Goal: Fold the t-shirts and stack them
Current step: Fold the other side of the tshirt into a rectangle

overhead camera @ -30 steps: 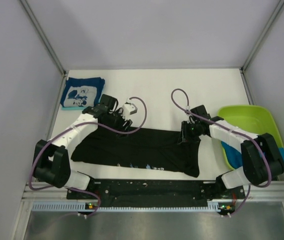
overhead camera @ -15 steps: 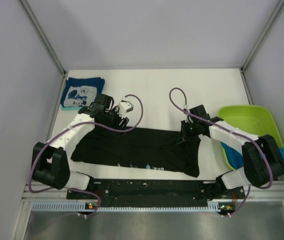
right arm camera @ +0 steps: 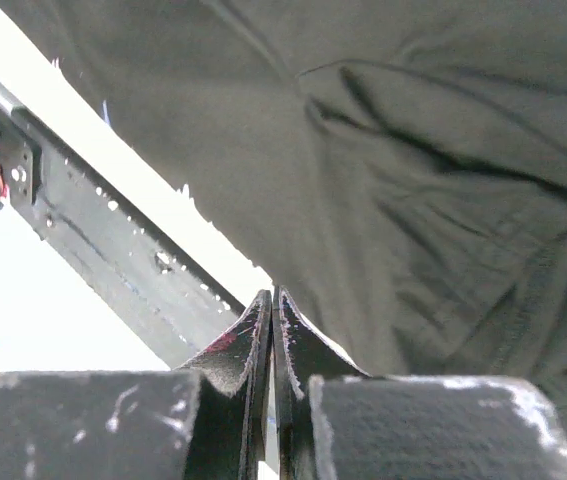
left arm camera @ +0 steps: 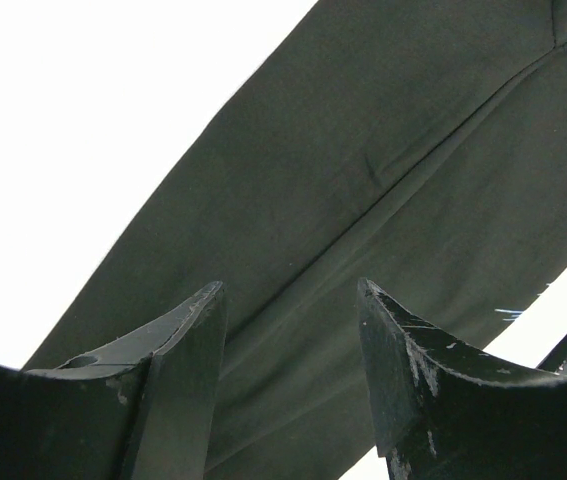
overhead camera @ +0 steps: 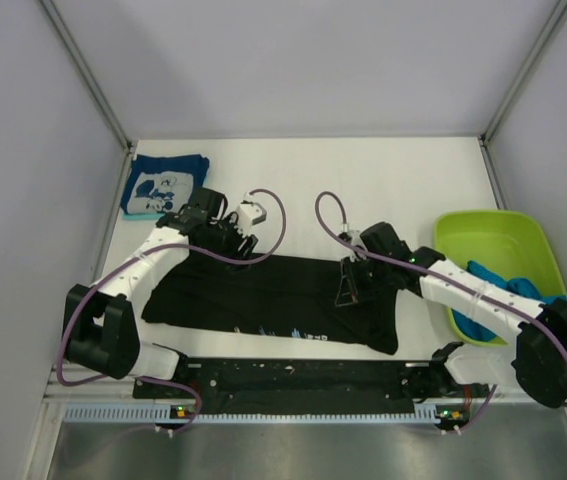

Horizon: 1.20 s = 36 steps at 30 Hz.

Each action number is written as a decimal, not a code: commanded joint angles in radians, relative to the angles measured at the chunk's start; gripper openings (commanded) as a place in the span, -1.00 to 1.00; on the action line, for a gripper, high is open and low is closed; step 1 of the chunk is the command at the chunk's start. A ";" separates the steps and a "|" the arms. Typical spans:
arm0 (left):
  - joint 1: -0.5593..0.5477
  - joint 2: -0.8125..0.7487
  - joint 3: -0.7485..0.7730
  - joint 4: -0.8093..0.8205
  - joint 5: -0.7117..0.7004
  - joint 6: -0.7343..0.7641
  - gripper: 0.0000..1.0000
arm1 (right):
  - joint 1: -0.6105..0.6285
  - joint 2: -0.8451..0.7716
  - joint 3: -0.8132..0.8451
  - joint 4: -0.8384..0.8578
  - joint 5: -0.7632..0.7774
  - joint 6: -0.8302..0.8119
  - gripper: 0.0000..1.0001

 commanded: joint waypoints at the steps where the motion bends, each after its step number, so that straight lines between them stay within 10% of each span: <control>1: 0.005 -0.019 0.004 -0.001 0.024 0.014 0.18 | 0.066 -0.003 0.010 -0.021 0.026 0.043 -1.00; 8: 0.005 -0.028 0.007 -0.013 0.038 0.014 0.18 | -0.071 0.055 0.080 -0.081 0.208 -0.018 -0.26; 36: 0.005 -0.031 0.006 -0.031 0.027 0.031 0.18 | -0.082 0.301 0.200 -0.075 0.286 -0.302 -0.17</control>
